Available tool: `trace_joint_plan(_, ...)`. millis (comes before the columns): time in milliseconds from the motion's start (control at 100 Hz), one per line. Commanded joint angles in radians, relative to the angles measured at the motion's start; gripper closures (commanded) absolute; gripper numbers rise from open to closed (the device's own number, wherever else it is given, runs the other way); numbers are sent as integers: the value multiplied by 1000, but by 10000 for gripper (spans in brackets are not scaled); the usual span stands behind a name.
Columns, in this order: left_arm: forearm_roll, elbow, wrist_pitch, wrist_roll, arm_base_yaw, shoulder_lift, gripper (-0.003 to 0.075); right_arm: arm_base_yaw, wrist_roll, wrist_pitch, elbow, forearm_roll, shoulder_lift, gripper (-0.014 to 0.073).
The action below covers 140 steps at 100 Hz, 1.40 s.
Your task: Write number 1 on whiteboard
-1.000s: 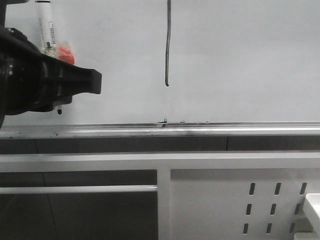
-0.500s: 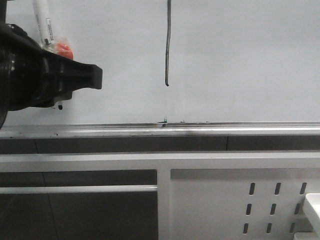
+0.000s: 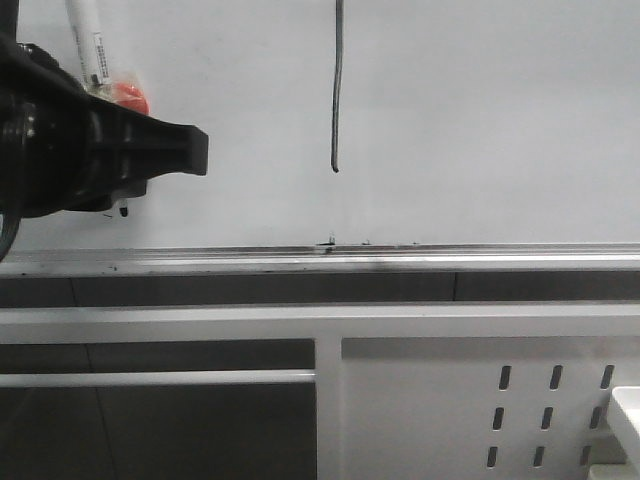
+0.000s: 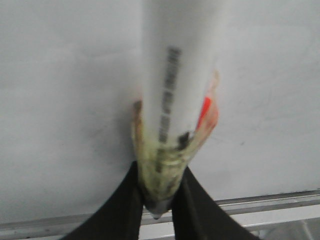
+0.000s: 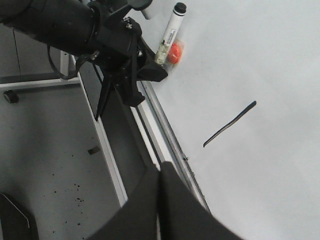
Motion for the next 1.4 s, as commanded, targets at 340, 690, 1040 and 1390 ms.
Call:
trace_joint_plan(340, 54, -41, 96, 35, 3, -25, 413, -7, -1, -60, -23, 5, -9, 663)
trace_joint_plan(690, 54, -27, 98, 145, -27, -110, 413, -7, -1, -52, -23, 5, -9, 663)
trace_joint_plan(1040, 54, 32, 62, 149, -33, -199, 415, -7, -1, -52, -23, 5, -9, 663)
trace_joint_plan(1390, 54, 99, -163, 175, -33, -398, 729, -7, -1, -56, -21, 5, -36, 663)
